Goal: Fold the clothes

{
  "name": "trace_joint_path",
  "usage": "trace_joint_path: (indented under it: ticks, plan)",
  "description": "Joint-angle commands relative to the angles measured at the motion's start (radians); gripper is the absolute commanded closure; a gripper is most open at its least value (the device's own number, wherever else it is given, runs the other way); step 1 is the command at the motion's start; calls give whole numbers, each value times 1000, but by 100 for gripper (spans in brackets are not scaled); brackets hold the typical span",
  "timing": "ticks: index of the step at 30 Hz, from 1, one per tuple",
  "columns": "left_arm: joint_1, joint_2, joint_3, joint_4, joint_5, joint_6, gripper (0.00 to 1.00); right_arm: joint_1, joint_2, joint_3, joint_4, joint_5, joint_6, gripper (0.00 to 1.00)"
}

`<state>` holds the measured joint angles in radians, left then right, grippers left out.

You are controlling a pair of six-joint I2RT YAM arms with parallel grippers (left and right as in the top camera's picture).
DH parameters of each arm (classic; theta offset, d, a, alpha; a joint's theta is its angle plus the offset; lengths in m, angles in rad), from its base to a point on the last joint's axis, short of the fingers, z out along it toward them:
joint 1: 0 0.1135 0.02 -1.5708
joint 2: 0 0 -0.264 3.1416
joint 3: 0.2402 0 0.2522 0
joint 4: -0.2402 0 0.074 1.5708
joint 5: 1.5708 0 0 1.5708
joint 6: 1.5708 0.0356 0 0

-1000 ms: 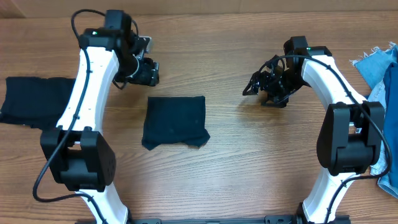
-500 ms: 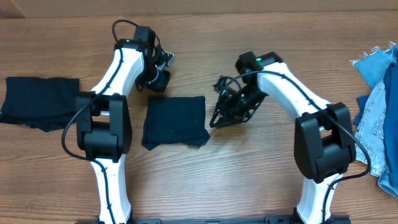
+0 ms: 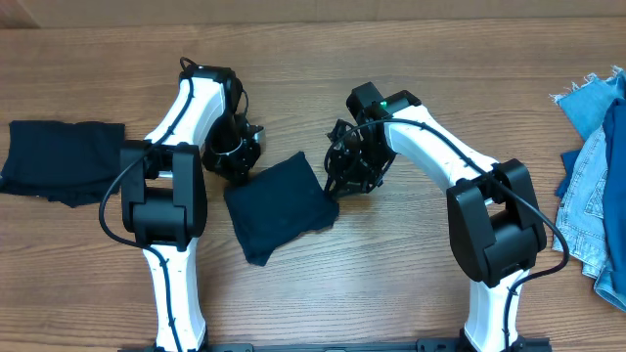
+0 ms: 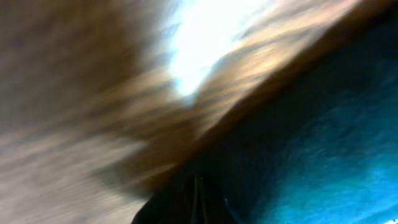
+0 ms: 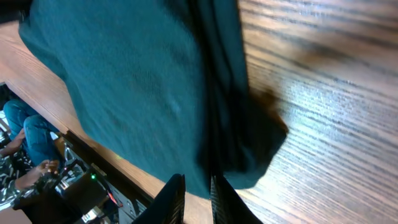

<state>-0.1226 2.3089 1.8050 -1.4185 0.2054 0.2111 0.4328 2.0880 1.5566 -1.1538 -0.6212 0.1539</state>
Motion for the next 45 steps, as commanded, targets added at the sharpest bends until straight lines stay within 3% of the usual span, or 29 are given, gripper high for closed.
trace_joint_path:
  ticks: [1,6,9,11,17,23,26,27,29,31,34,37,40,41,45]
  plan:
    - [-27,19,-3,46,135,80,96,-1,5,-5,-38,3,-1,81]
    - [-29,19,-3,45,128,76,96,-1,5,-9,-219,120,-26,81]
    - [-26,19,-3,43,112,76,96,-1,5,-25,-212,106,-56,92]
    - [-26,19,-3,43,98,73,96,4,5,-38,-188,47,-76,93]
    - [-27,19,-3,42,98,73,96,90,5,-192,68,-103,41,96]
    - [-27,19,-3,-7,98,73,96,2,5,-188,420,3,154,96]
    - [-27,19,-3,-10,98,64,95,-55,5,-187,615,14,88,96]
    - [-27,19,-3,-10,99,59,95,-66,5,-186,663,-2,8,96]
    - [-27,19,-3,-5,98,55,91,-74,5,-174,669,-7,-72,96]
    - [-26,19,-3,27,93,41,84,-106,5,-130,629,-3,-80,89]
    - [-17,18,-2,109,0,-37,83,-171,5,-53,499,7,-80,82]
    - [27,0,6,150,-6,-109,83,-254,3,35,314,7,-81,57]
    - [75,-44,6,219,76,-88,65,-305,-18,63,199,-1,-160,43]
    - [76,-42,6,223,183,-12,51,-307,-29,63,166,-1,-179,39]
    - [50,-40,-2,245,346,96,34,-307,-34,62,119,-1,-186,37]
